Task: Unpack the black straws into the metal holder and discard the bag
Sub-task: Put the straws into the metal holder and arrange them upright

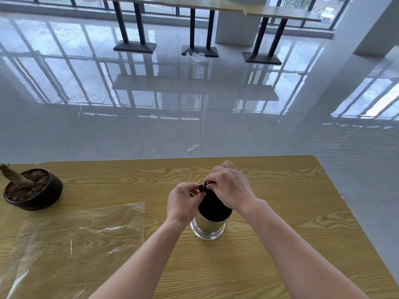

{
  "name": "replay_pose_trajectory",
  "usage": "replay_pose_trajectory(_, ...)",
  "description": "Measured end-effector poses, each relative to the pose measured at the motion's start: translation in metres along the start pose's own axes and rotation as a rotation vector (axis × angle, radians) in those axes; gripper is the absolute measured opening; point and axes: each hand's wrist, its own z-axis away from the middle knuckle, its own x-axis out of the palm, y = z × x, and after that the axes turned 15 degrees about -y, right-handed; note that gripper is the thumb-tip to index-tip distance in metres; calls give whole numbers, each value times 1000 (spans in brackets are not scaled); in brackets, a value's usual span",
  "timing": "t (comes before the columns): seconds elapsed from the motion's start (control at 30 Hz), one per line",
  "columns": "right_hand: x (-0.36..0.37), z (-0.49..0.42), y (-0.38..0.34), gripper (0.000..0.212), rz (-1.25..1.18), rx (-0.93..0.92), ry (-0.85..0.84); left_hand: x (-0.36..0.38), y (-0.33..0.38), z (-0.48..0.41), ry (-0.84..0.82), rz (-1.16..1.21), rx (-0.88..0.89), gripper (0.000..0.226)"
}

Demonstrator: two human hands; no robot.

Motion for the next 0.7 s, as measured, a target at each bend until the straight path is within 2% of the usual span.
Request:
replay_pose_trajectory(0.23,-8,-6,5,10,-72,-24,-90,0,2,3,-5,20,15,12)
replay_pose_trajectory(0.43,-10,-7,2,9,-76,-41,-92,2,4,3,-8,-11,61,10)
replay_pose_trajectory(0.57,-11,-7,-2,16,-60,-73,-125,2,3,2,0,-3,49,6)
replay_pose_trajectory(0.7,-14,-7,-1,11,-61,-126,-110,1,4,1,-11,6,45,13)
